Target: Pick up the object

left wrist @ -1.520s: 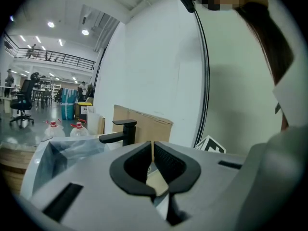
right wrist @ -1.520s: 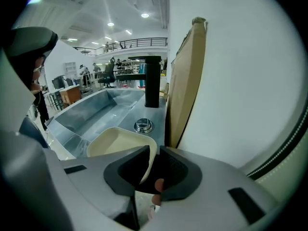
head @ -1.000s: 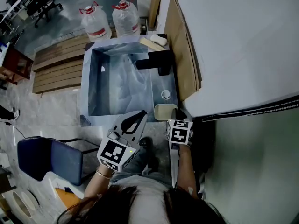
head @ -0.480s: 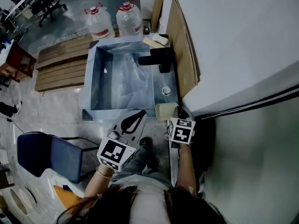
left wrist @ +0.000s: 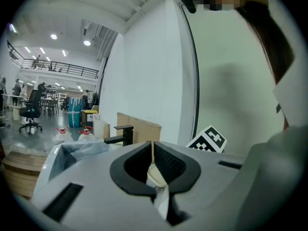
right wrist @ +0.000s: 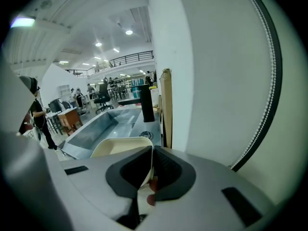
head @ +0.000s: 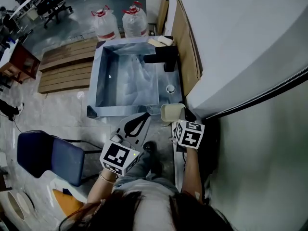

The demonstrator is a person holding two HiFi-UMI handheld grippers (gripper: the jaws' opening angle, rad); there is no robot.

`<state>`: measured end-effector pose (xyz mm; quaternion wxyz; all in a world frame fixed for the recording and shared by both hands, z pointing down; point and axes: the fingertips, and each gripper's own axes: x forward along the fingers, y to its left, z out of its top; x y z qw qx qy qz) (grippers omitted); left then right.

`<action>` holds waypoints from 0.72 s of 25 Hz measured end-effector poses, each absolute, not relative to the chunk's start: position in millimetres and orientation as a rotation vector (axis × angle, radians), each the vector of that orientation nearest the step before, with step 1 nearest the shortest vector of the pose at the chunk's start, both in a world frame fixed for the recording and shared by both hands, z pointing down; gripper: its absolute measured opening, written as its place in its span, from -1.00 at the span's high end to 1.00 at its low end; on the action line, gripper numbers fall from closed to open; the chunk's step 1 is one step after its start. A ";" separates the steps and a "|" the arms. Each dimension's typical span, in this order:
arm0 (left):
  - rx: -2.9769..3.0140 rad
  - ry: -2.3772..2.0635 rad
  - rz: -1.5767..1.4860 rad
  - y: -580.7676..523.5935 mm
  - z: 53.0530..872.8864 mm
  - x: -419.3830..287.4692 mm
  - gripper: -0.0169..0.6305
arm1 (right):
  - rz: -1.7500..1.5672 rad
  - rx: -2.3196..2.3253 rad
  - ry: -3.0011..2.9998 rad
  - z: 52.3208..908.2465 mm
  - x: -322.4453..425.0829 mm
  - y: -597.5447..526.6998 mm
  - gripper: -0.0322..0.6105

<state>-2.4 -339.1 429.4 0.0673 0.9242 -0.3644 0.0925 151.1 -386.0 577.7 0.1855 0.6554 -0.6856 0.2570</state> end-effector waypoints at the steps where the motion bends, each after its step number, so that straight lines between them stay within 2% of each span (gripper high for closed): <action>1: 2.788 -1.103 0.275 -334.8 427.7 -2.7 0.92 | 0.722 1.852 -1.940 573.9 151.2 -382.9 0.79; 18: 2.819 -1.198 0.207 -260.0 395.7 -11.3 0.92 | 0.678 1.889 -2.030 528.5 150.2 -316.9 0.79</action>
